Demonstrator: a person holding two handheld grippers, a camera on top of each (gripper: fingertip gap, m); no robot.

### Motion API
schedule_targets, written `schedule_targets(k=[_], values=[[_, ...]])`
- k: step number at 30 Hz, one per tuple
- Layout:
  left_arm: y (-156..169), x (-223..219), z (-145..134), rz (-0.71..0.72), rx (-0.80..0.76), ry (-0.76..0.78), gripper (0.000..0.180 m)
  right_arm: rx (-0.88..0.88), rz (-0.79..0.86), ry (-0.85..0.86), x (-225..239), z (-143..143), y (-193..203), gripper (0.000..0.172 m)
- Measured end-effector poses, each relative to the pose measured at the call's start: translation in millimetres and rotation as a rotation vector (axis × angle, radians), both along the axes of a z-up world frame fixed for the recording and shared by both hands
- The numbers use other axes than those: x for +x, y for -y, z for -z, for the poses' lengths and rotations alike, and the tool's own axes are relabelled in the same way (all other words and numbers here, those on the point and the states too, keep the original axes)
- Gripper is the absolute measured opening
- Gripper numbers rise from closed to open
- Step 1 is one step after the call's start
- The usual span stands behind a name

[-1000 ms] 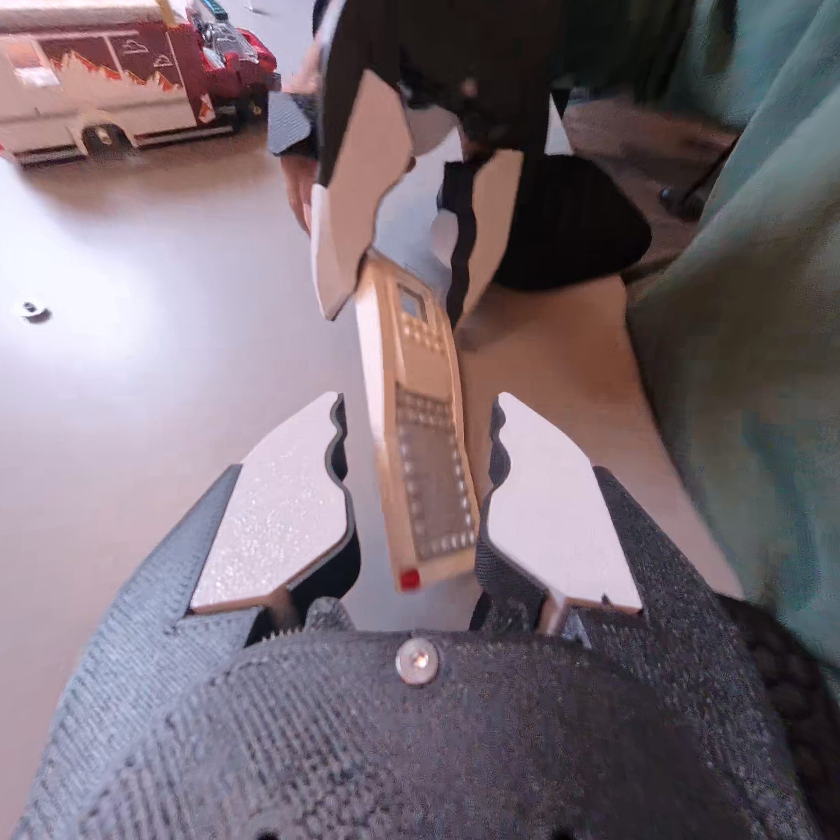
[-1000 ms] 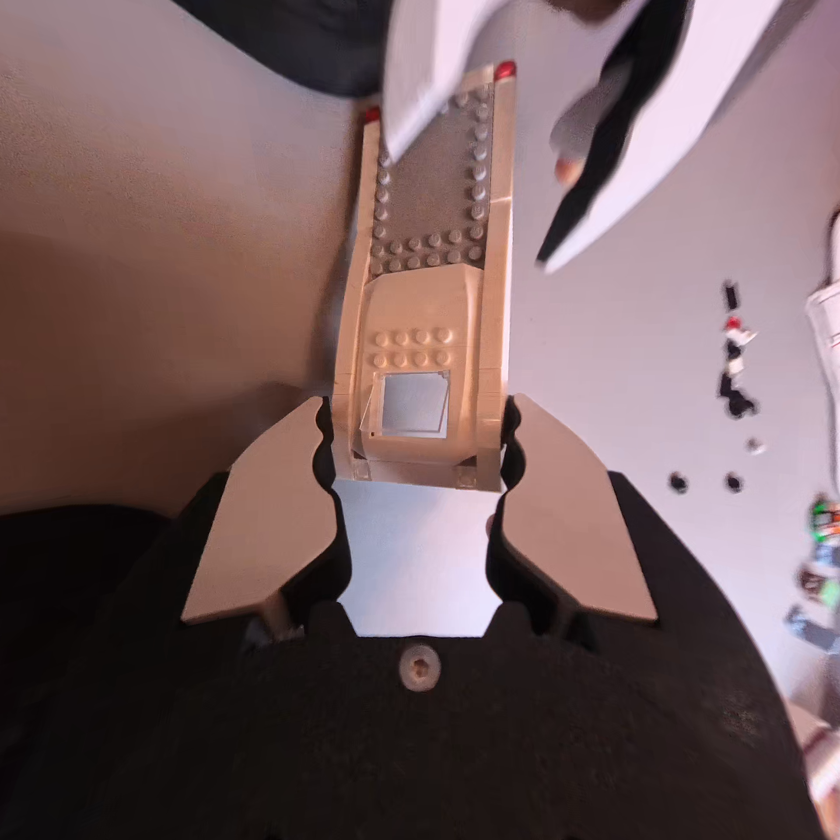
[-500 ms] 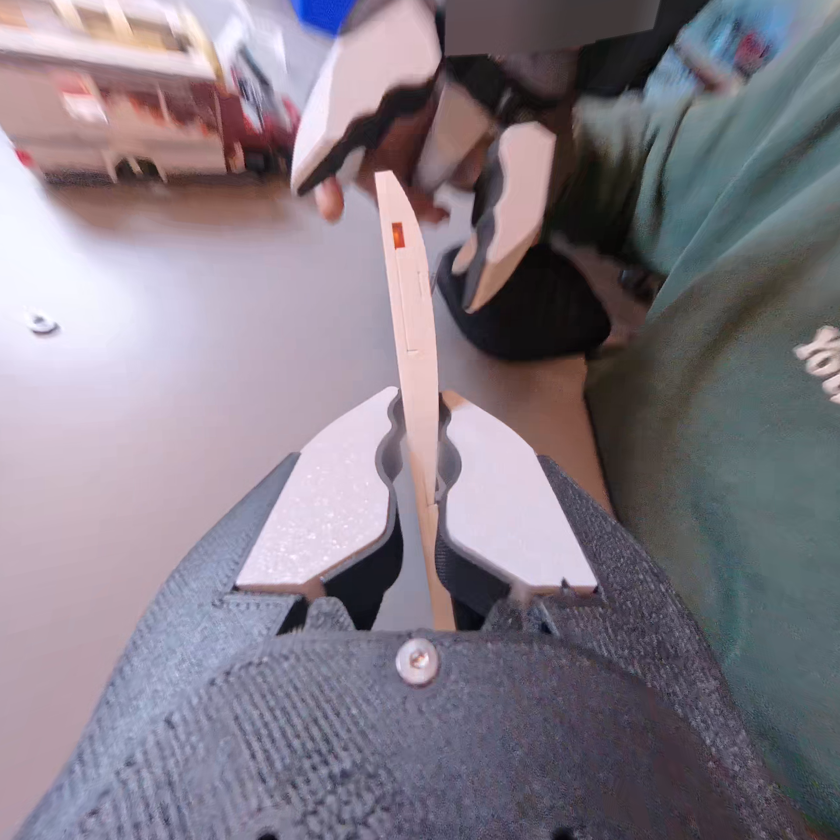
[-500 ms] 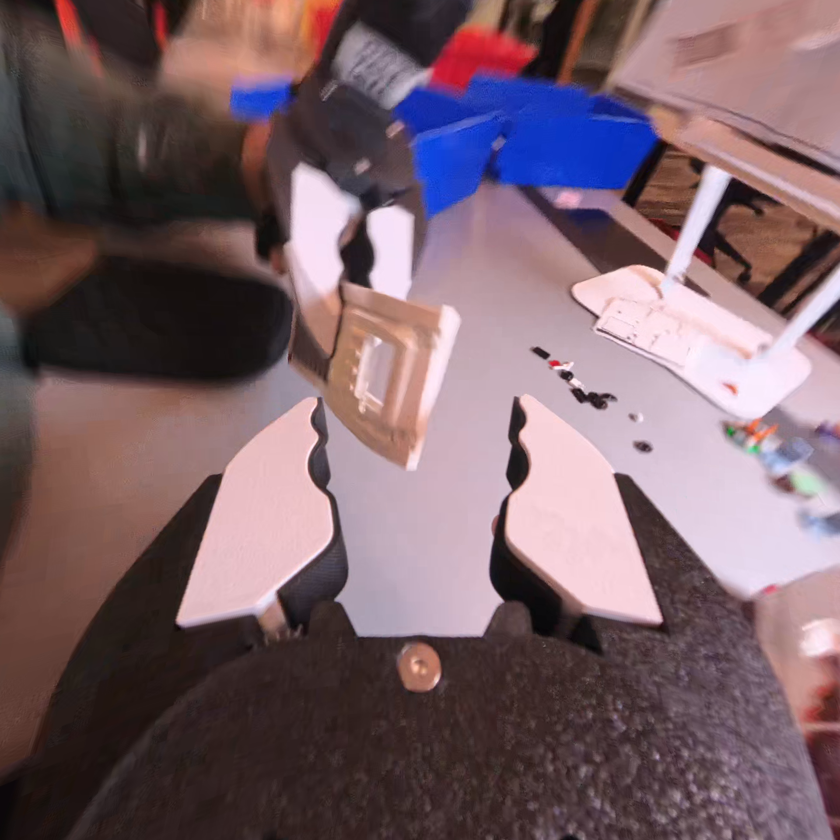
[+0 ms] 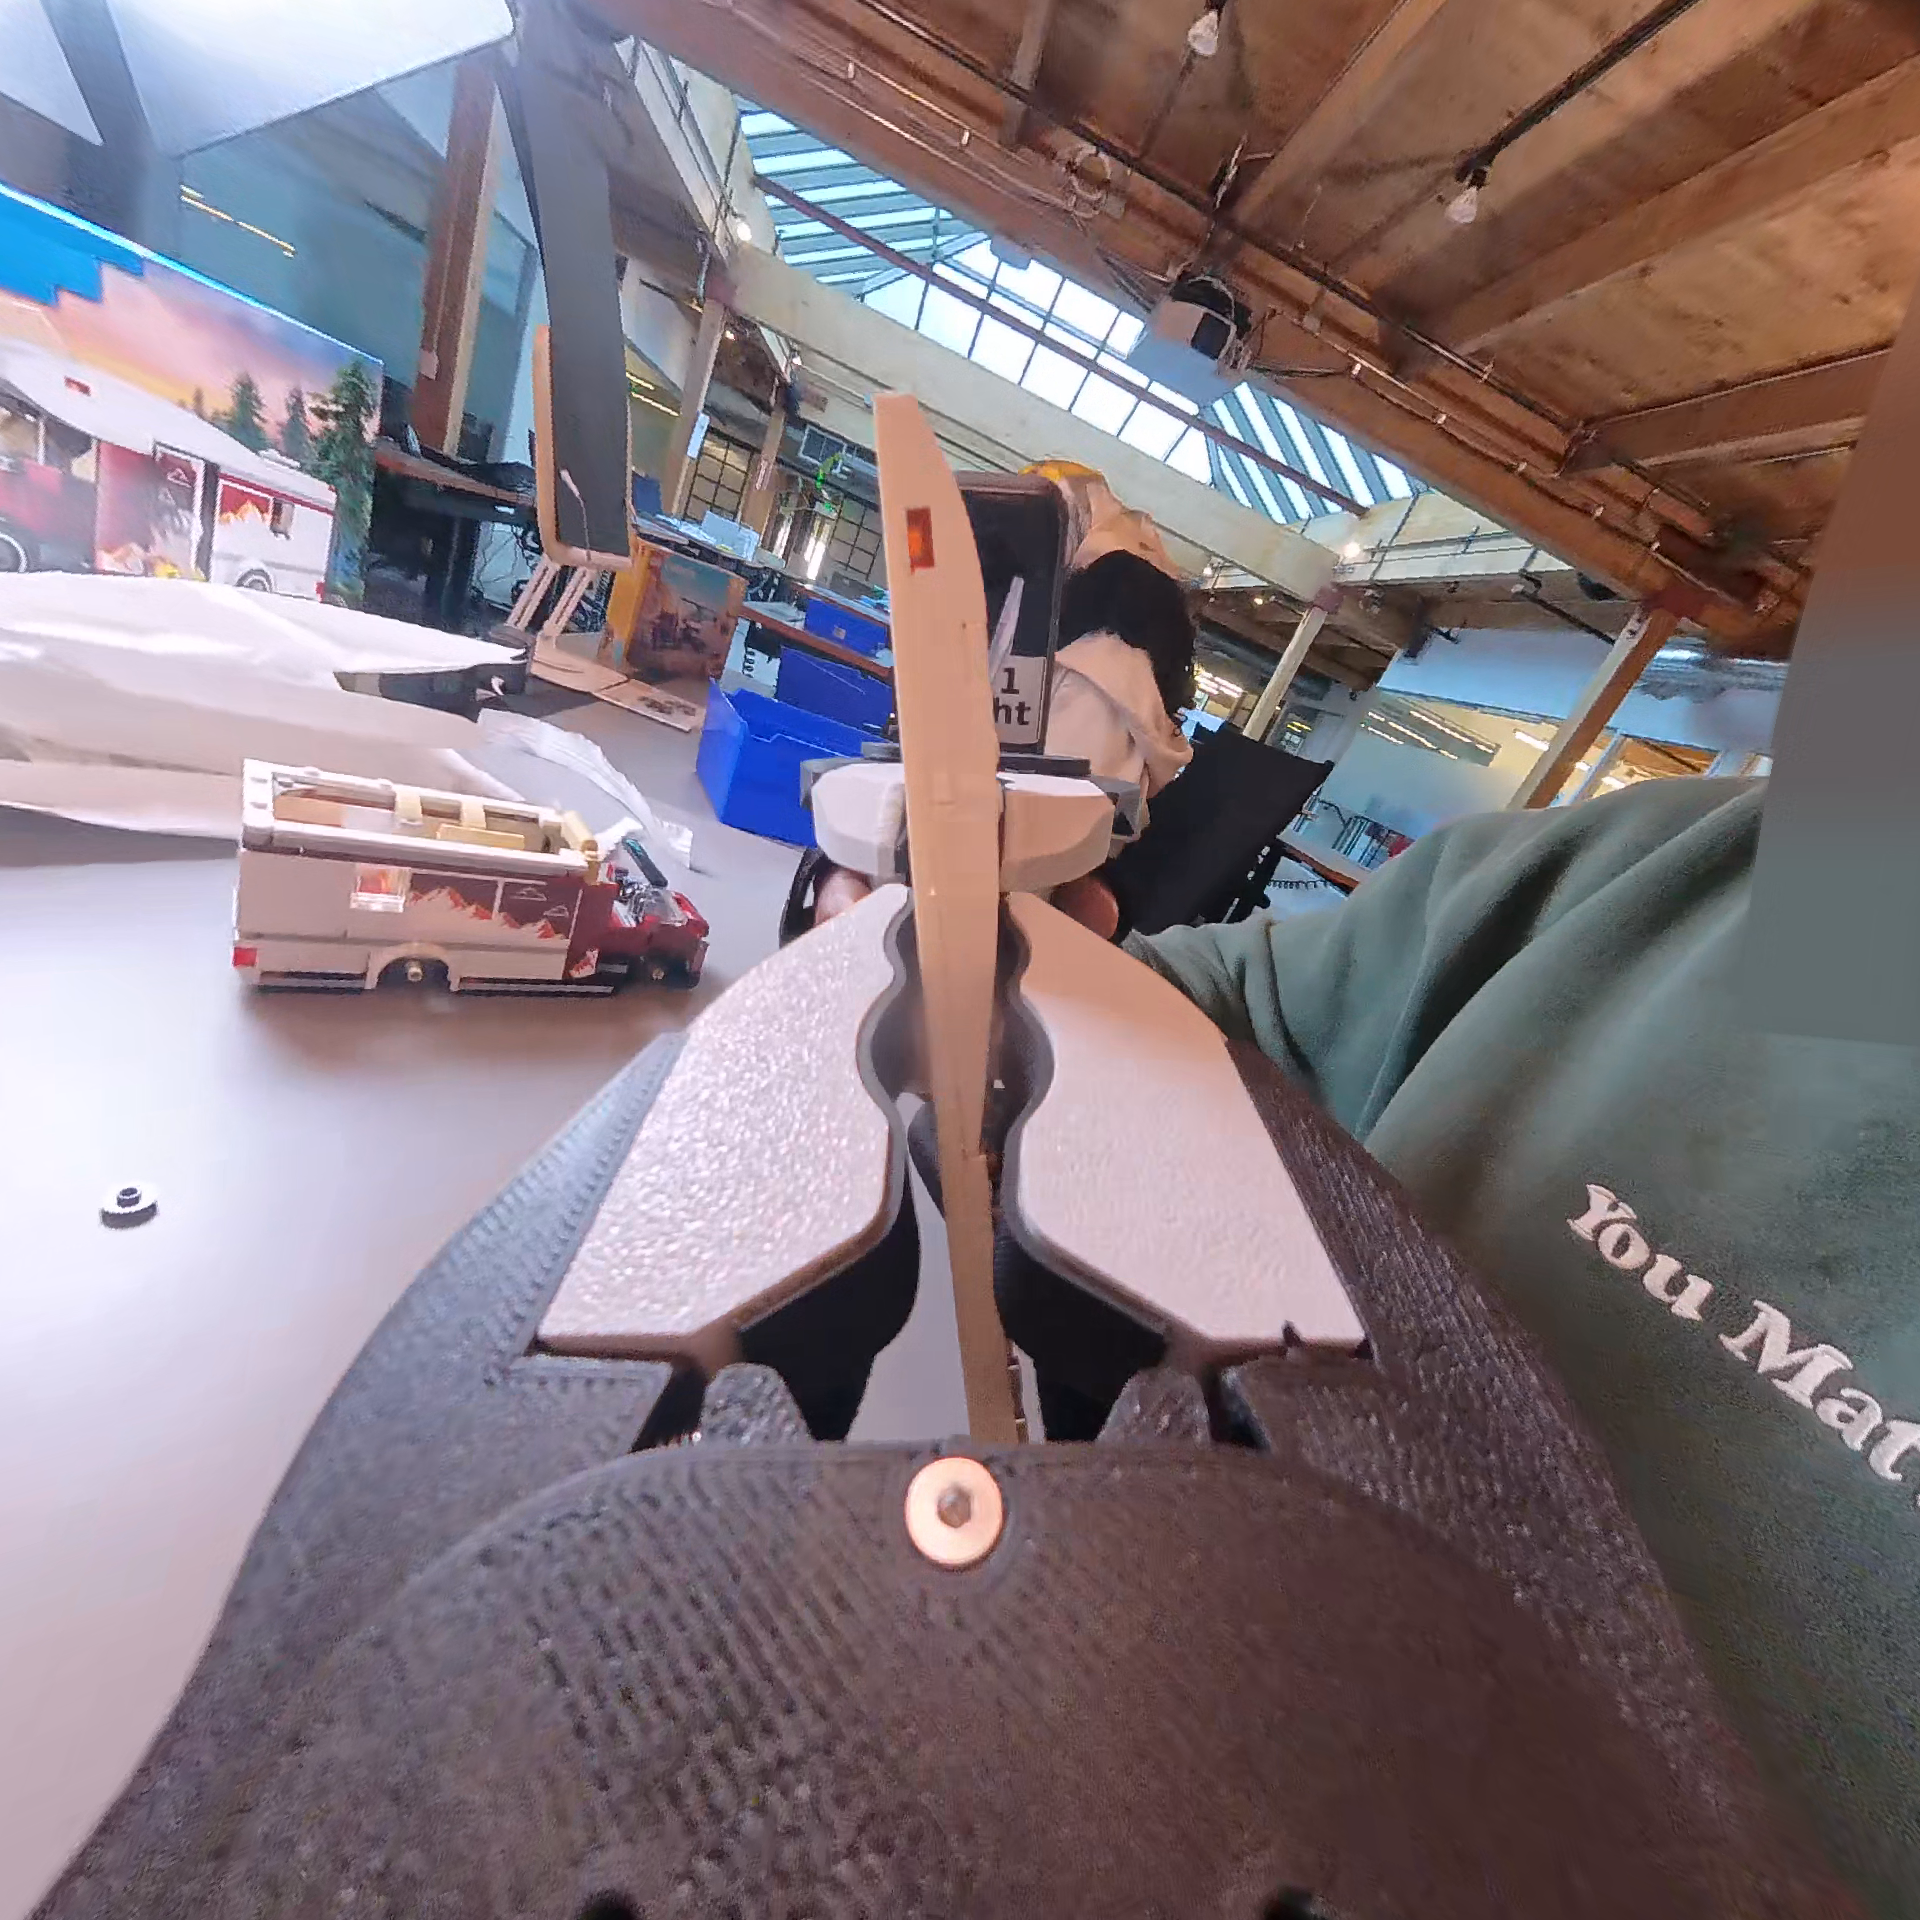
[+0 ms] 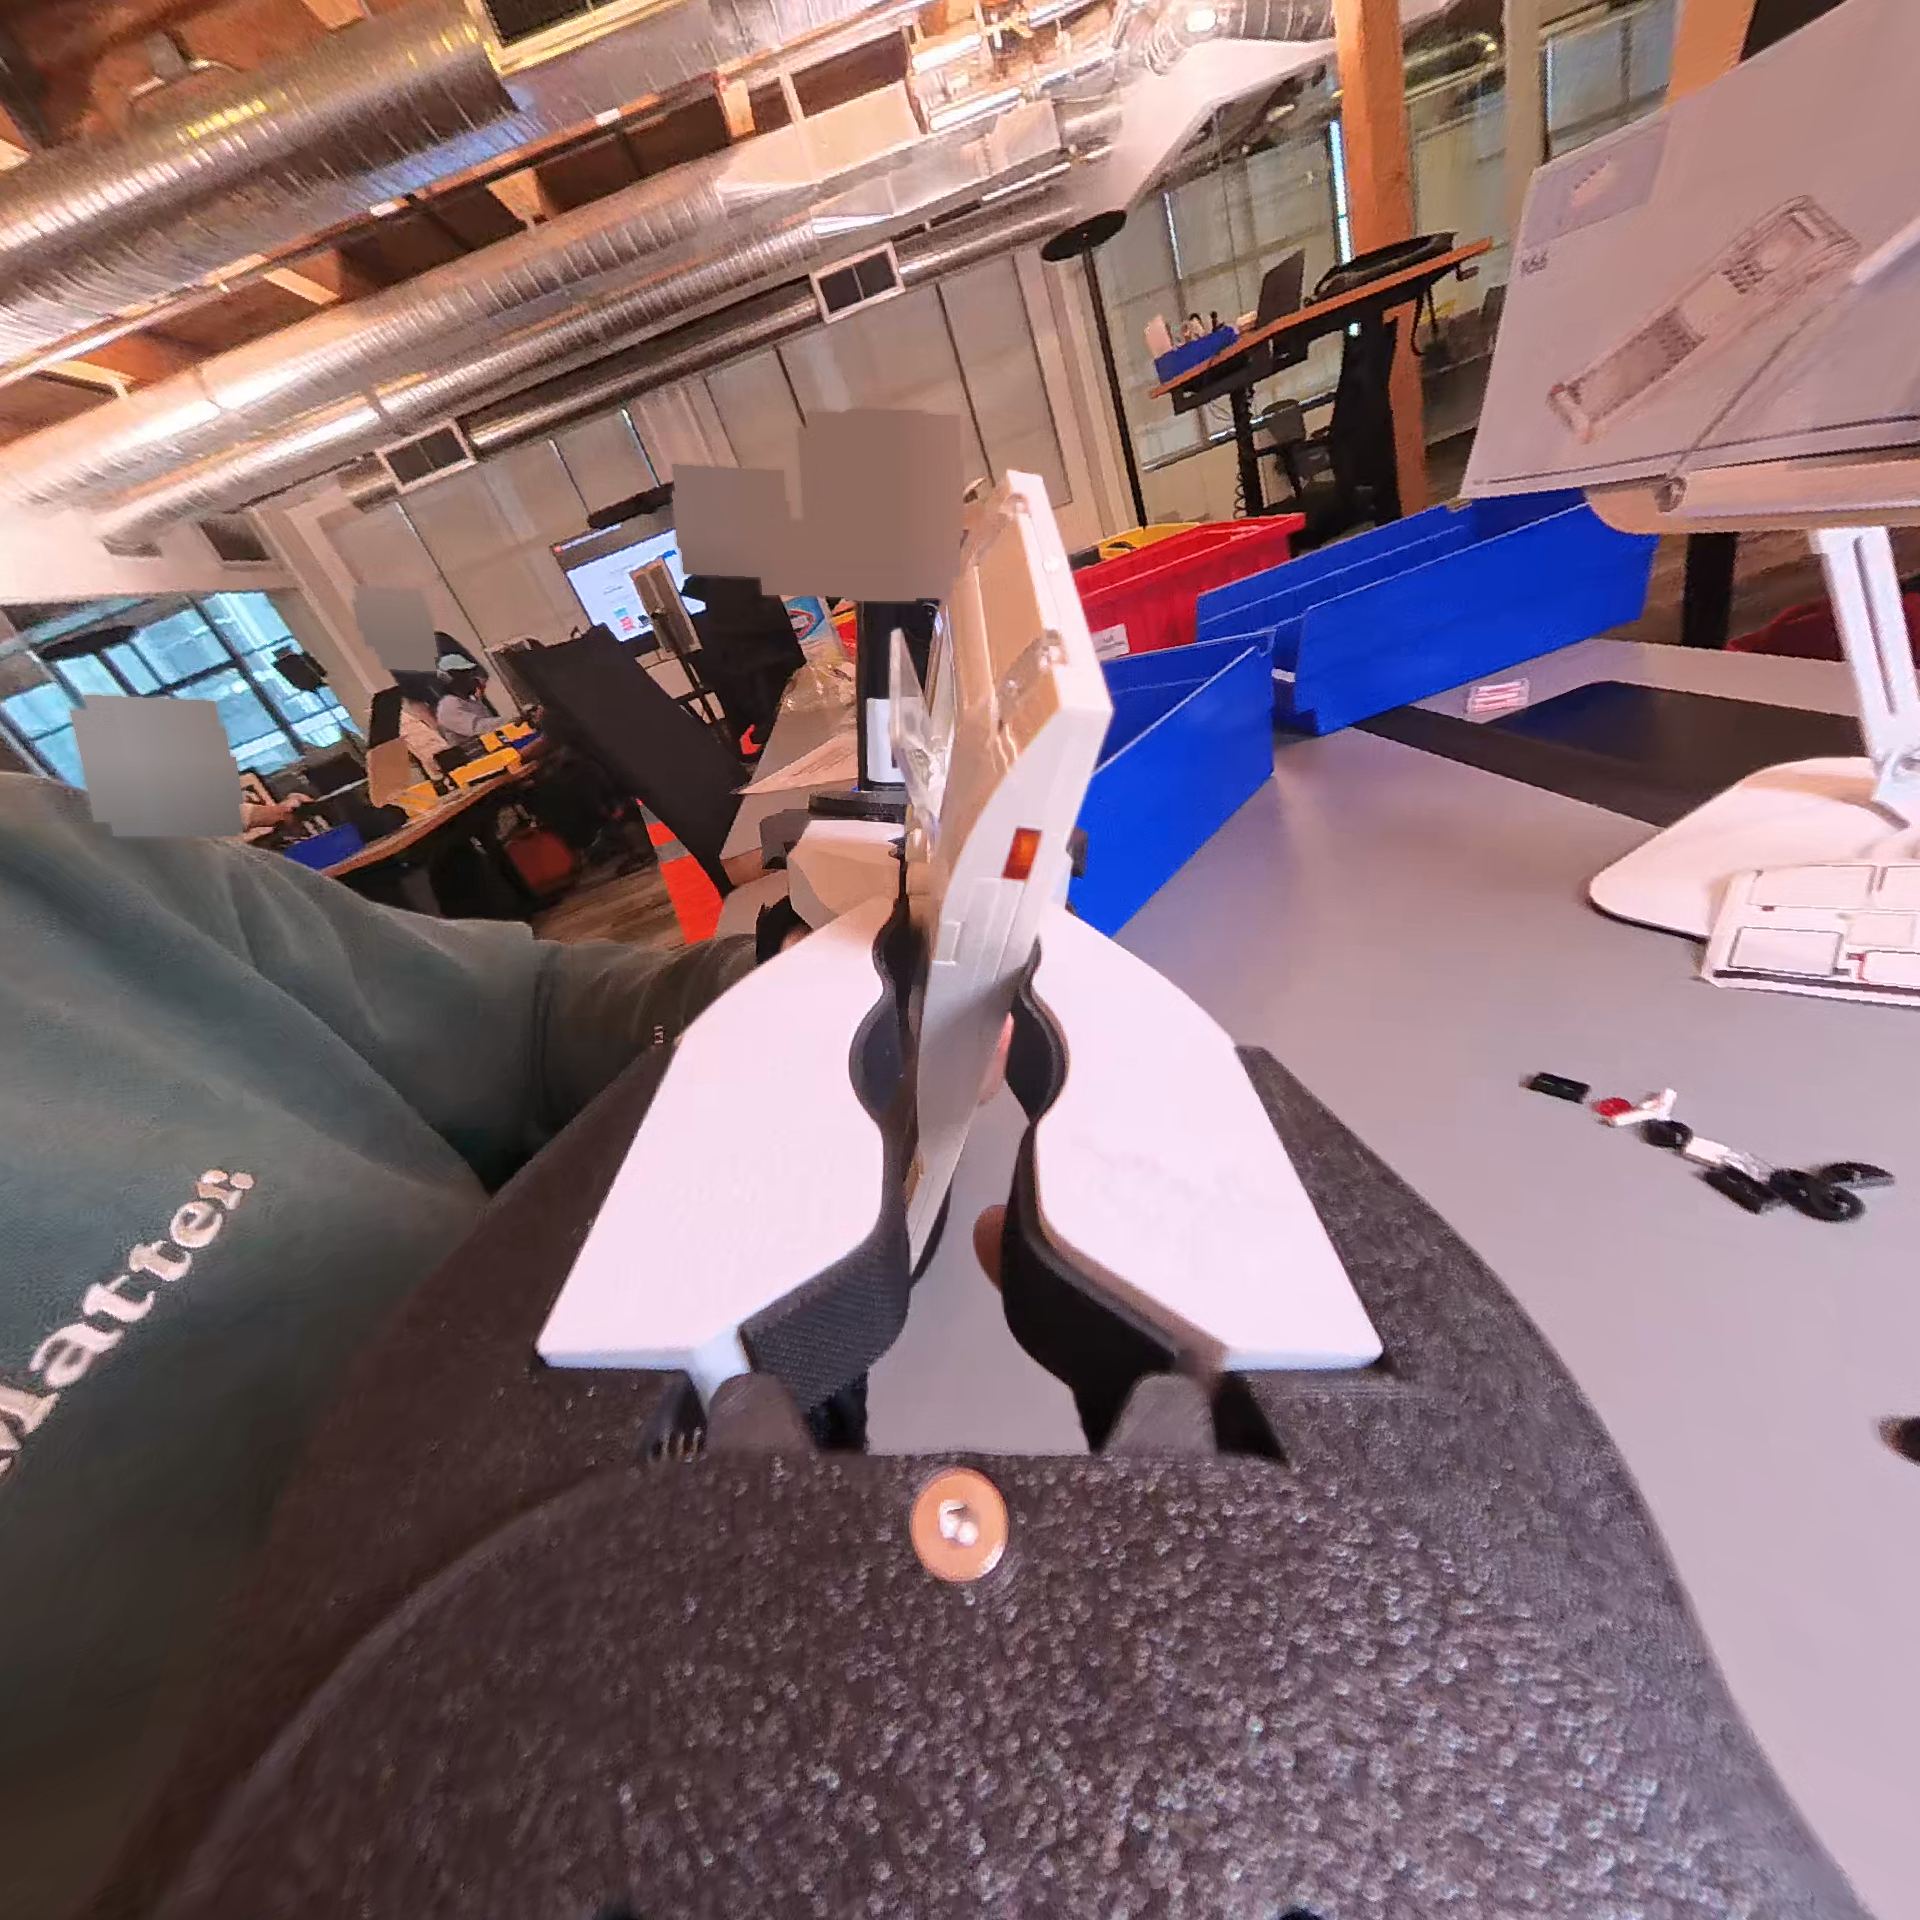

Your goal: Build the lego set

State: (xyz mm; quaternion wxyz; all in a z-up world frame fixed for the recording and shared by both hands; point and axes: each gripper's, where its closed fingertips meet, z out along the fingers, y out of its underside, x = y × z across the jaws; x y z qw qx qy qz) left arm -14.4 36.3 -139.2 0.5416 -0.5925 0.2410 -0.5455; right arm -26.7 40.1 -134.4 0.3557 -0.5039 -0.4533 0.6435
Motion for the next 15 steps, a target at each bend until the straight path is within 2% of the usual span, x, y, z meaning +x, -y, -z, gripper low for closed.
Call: schedule_targets(k=[5,8,12,15], values=[[7,0,-1,0.029,-0.005,0.006,0.013,-0.004,-0.052,0.008,0,0,7,0.014],[15,-1,4,0.098,-0.017,-0.073,0.013,-0.016,-0.094,0.037,1,2,12,0.015],[13,-5,9,0.039,0.005,-0.169,0.012,-0.076,-0.122,0.053,2,4,8,0.015],[8,-6,9,0.029,-0.08,-0.11,0.012,-0.126,-0.113,0.044,2,4,1,0.016]])
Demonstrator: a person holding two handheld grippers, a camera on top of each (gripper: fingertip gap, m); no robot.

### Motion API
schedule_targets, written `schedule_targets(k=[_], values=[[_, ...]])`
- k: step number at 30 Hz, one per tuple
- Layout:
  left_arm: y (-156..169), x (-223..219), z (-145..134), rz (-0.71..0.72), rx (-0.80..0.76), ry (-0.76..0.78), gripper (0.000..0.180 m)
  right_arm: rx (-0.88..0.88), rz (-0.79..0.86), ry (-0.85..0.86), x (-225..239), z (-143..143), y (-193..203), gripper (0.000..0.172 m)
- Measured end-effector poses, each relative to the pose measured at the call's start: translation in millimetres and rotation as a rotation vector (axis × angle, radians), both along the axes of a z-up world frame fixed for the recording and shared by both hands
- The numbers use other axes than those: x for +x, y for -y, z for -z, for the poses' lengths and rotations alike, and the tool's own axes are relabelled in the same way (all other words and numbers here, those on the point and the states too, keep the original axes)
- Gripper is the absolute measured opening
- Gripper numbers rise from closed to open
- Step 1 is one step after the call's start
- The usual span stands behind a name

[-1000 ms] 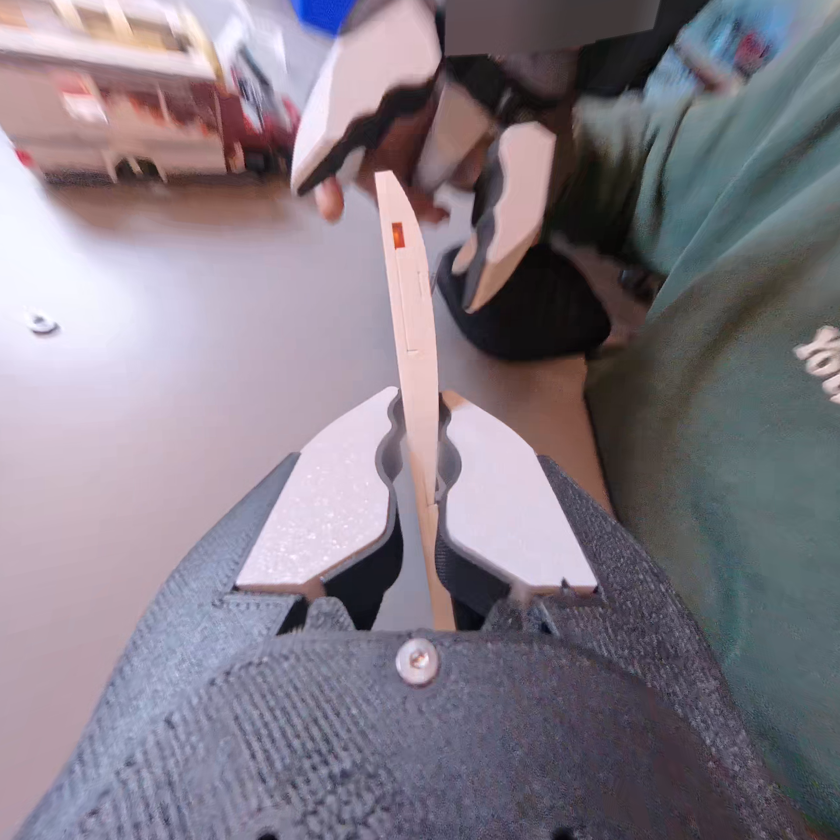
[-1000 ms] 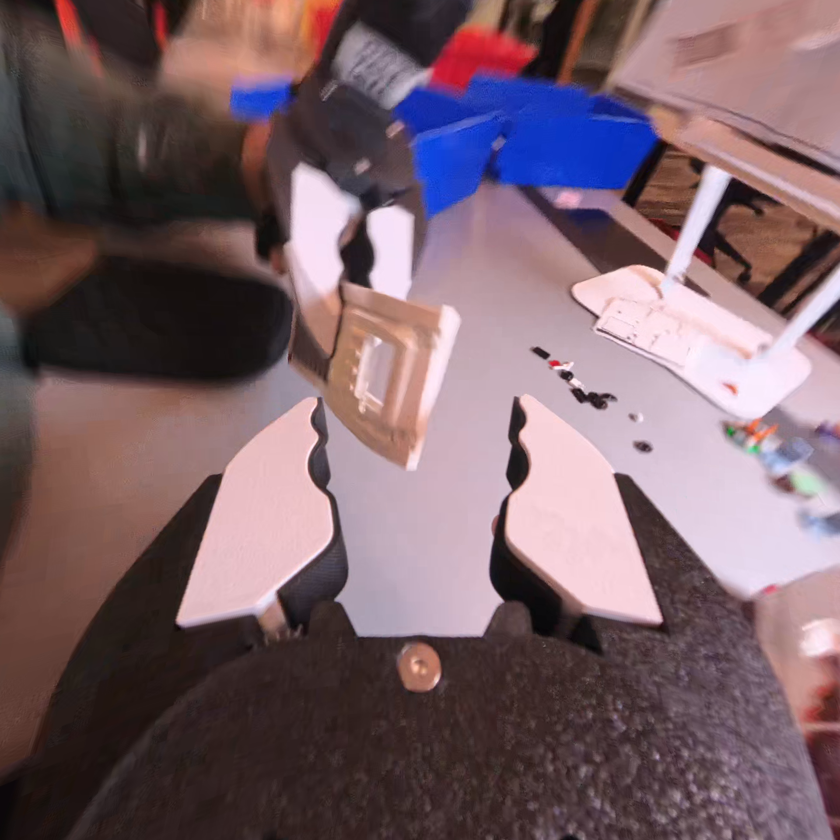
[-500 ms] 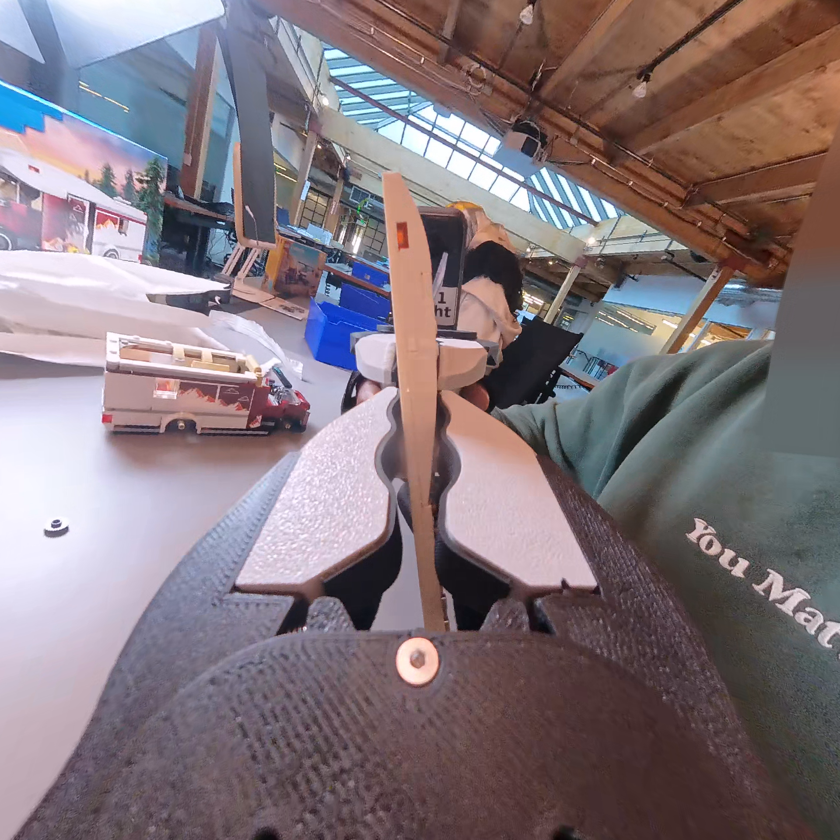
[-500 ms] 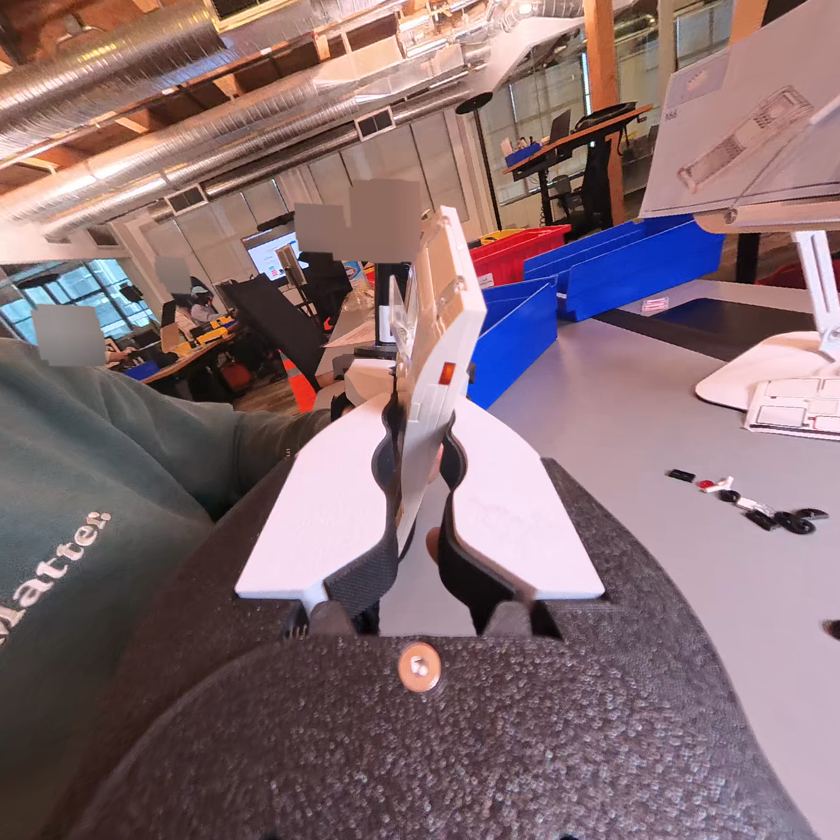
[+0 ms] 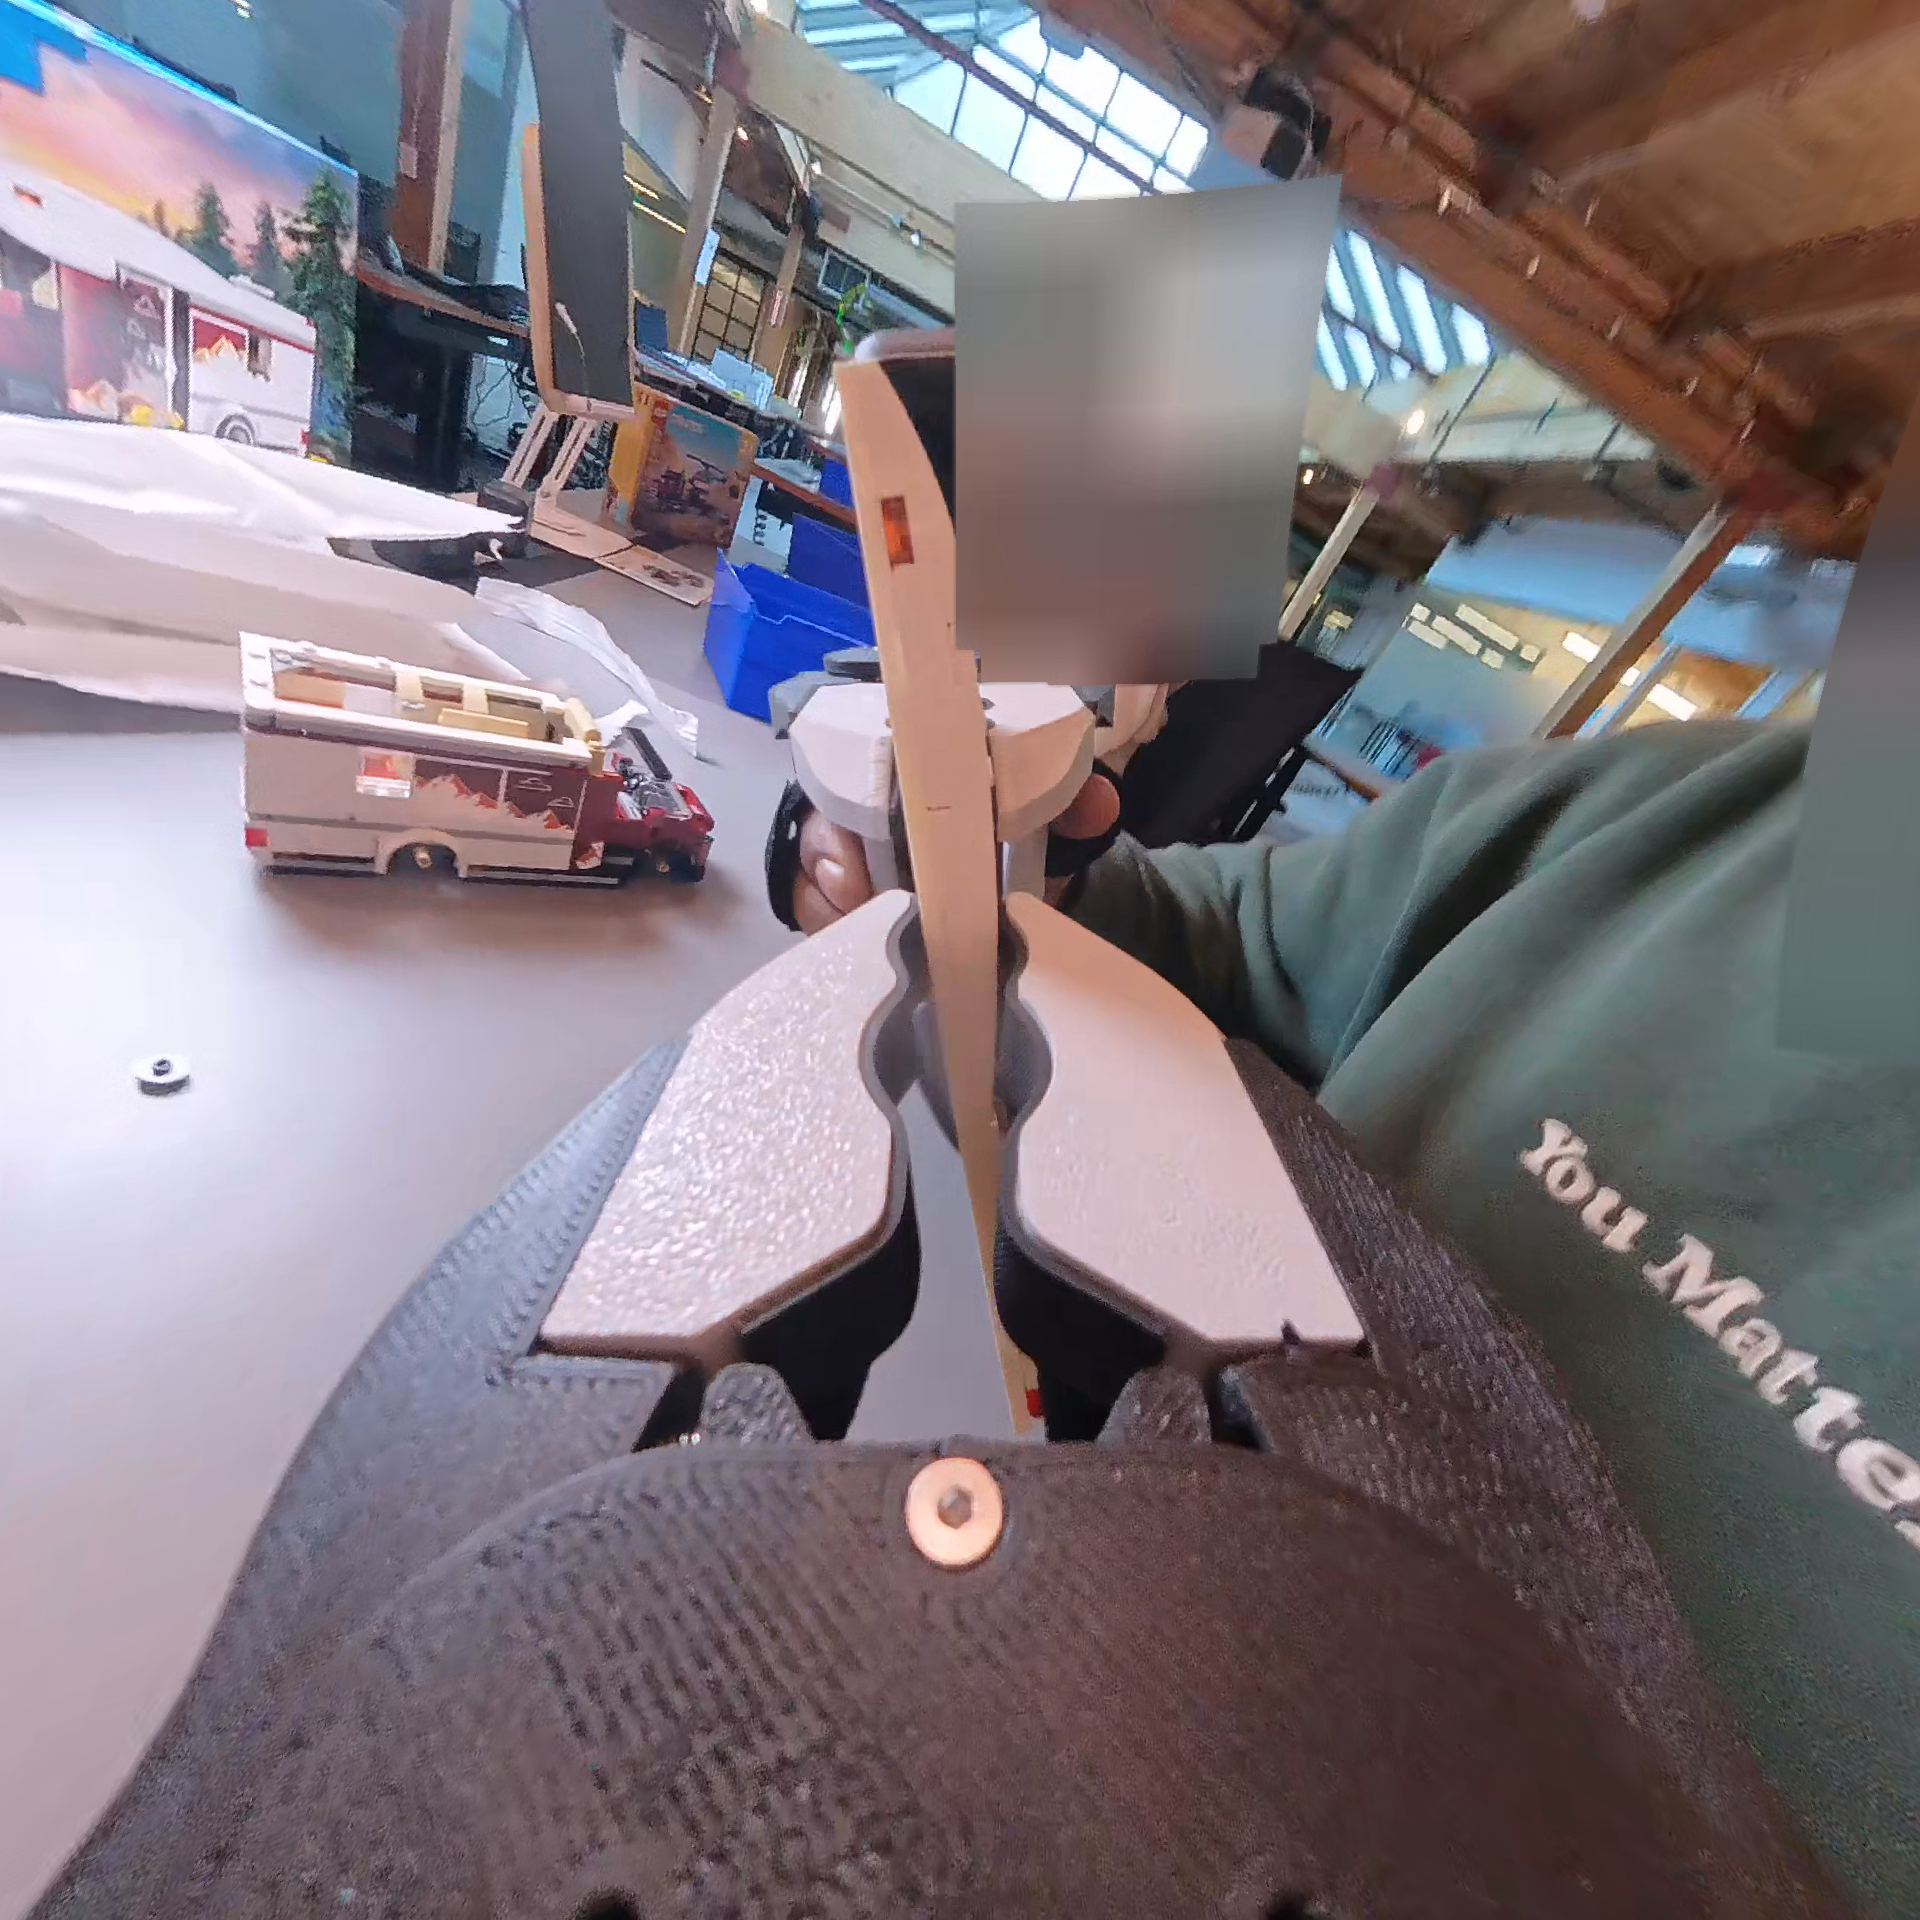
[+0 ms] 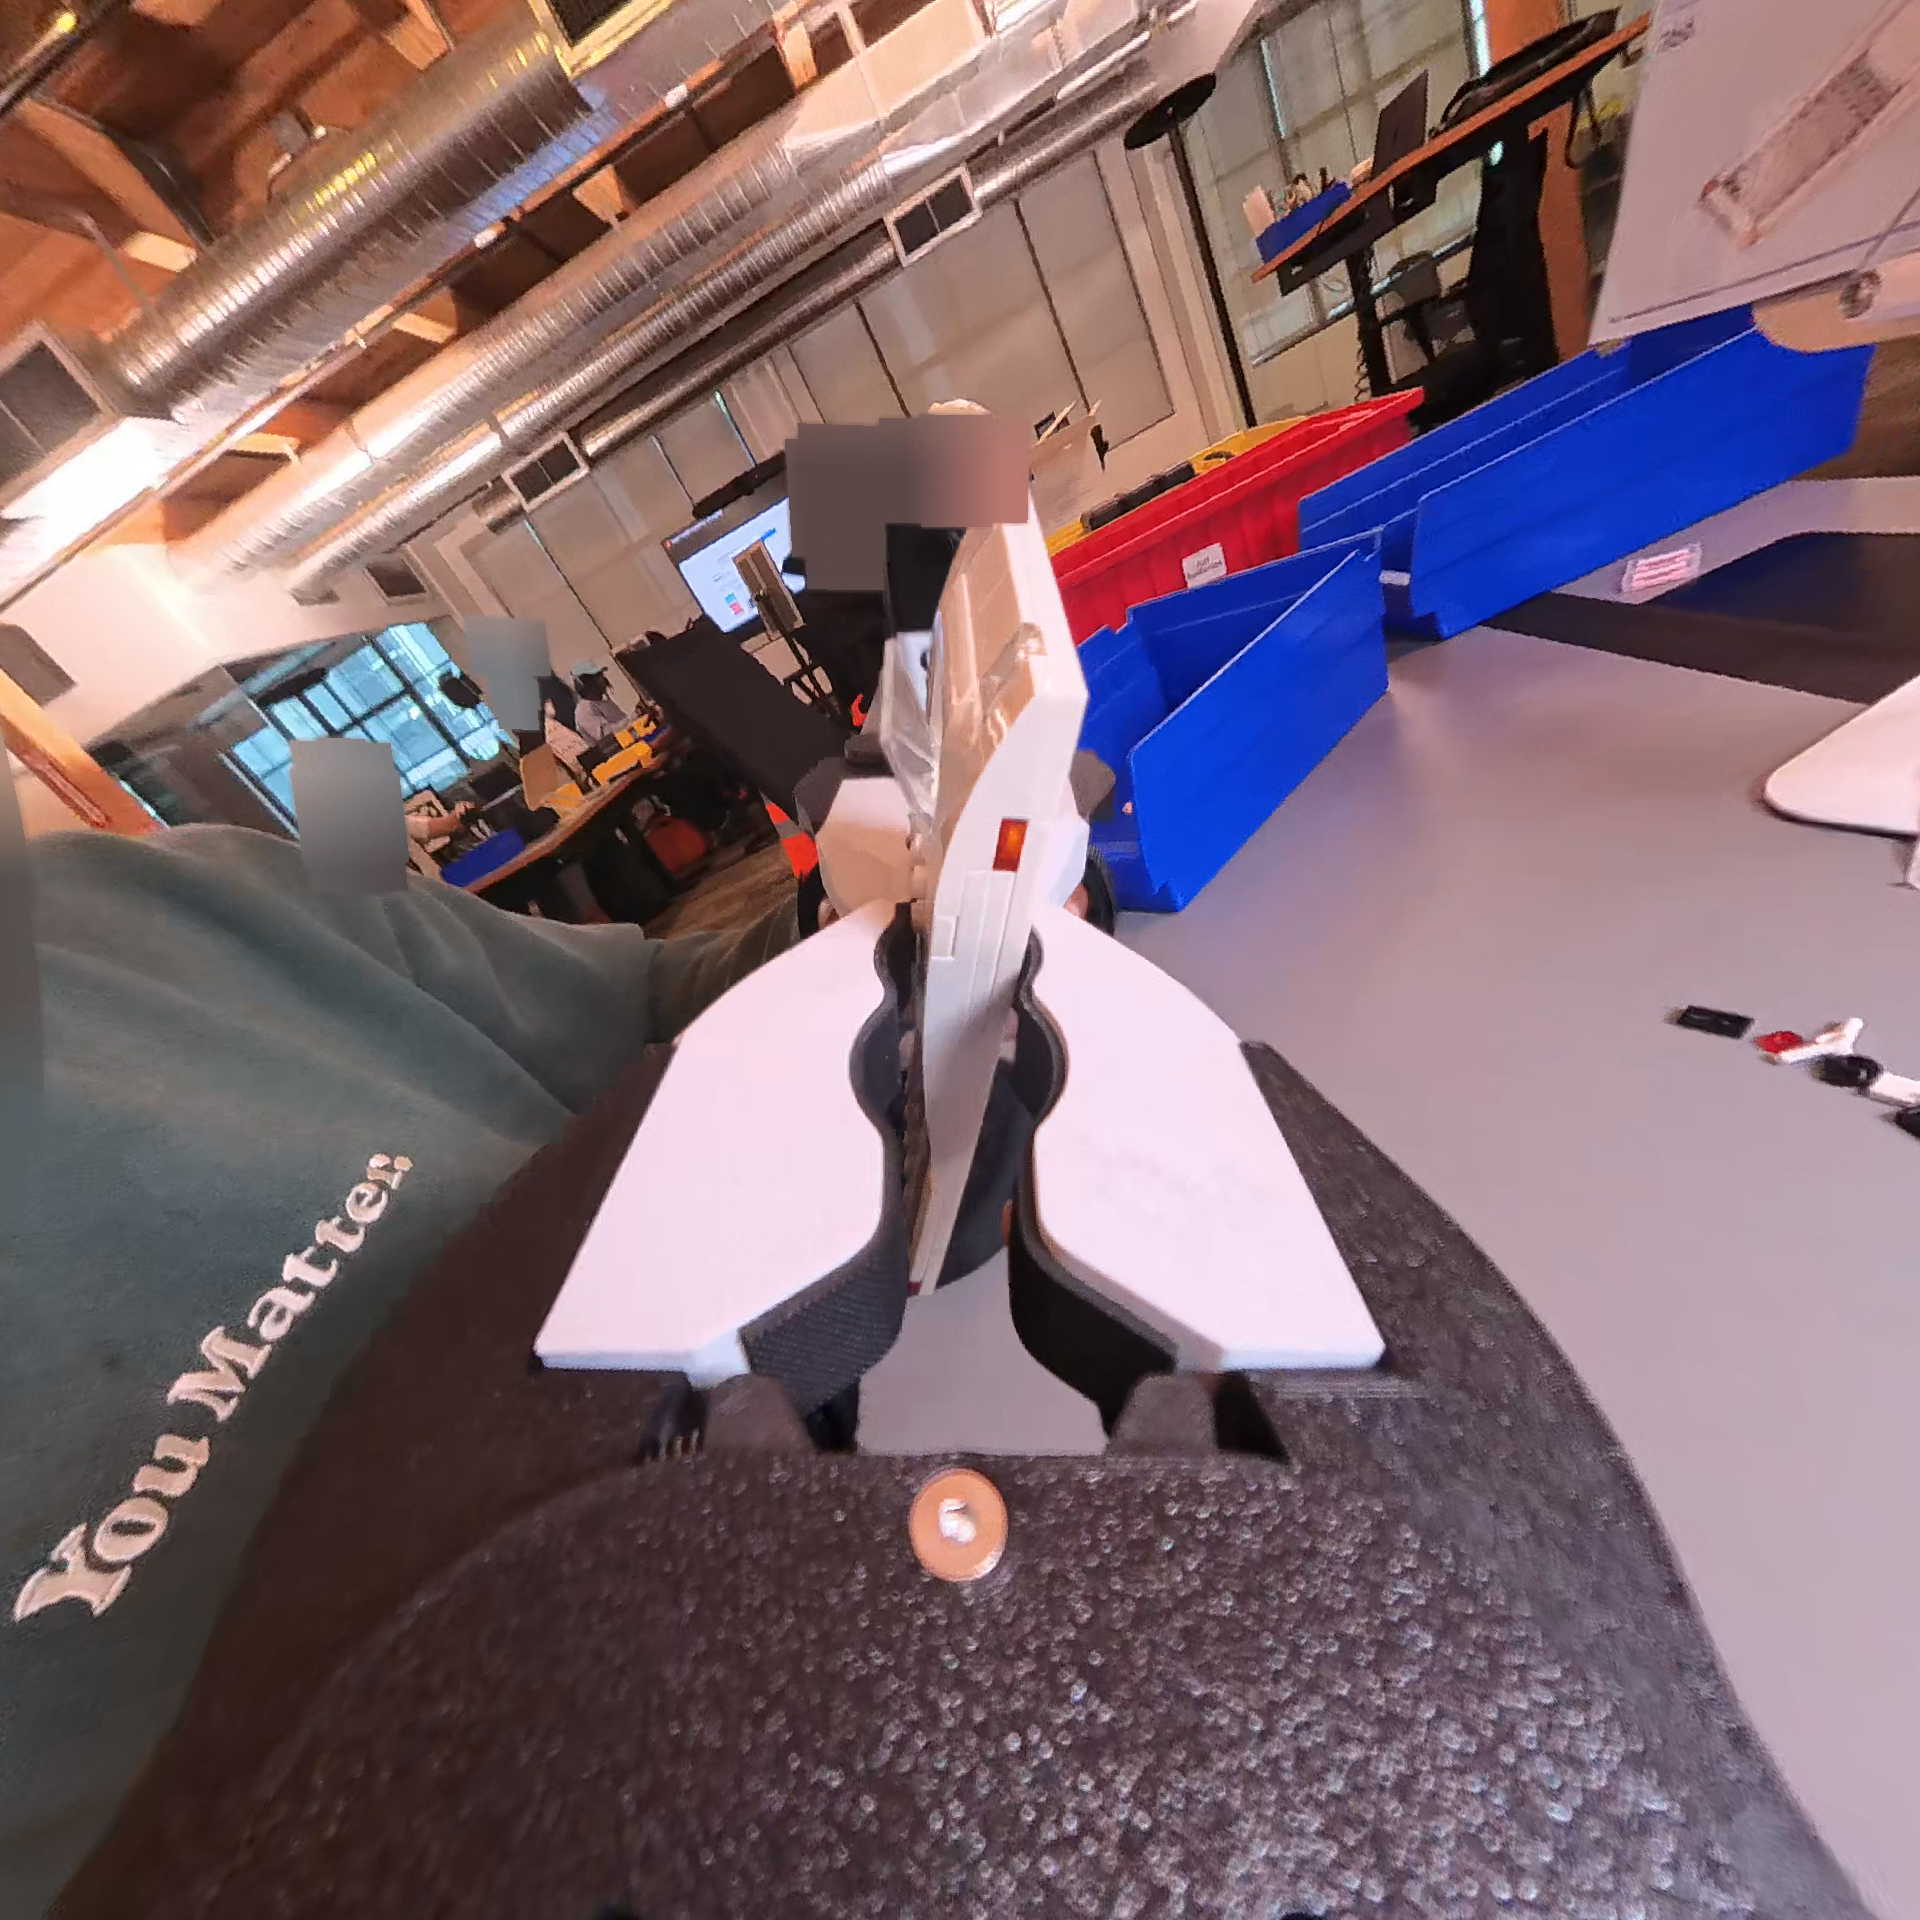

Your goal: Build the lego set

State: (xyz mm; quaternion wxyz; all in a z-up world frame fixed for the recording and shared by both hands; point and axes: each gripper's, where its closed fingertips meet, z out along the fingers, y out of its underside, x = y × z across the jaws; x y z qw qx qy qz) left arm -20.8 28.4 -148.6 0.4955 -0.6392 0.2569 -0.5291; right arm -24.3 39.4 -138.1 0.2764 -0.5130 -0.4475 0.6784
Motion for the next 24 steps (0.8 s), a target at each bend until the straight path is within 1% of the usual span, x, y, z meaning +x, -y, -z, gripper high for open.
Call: schedule_targets(k=[2,4,5,10,12,13,15,16,17,18,24], values=[[-2,0,2,0.019,-0.074,0.063,0.012,-0.021,0.03,-0.049,4,-8,-8,0.025],[-1,3,3,0.041,-0.103,0.105,0.012,-0.005,0.04,-0.045,6,-8,-10,0.017],[-1,4,3,0.04,-0.107,0.113,0.012,-0.006,0.039,-0.052,6,-9,-10,0.016],[-2,4,5,0.038,-0.12,0.12,0.012,-0.061,0.025,-0.047,6,-6,-11,0.015],[-2,3,6,0.037,-0.101,0.103,0.012,-0.067,0.021,-0.049,5,-4,-10,0.015],[-3,2,5,0.036,-0.09,0.093,0.014,-0.067,0.018,-0.046,4,-3,-10,0.014],[-5,-3,-3,0.026,-0.069,0.112,0.03,-0.032,0.017,-0.016,1,3,-8,0.014],[-7,-6,-5,0.01,-0.057,0.108,0.027,-0.02,0.005,-0.01,0,5,-4,0.014],[-8,-7,-3,0.0,-0.047,0.081,0.016,-0.023,-0.006,-0.013,-1,5,-1,0.015],[-8,-7,-3,0.0,-0.035,0.077,0.016,-0.013,-0.004,-0.013,-1,5,-1,0.014],[-5,-5,4,0.036,-0.098,0.095,0.015,-0.009,-0.029,-0.004,0,11,1,0.015]])
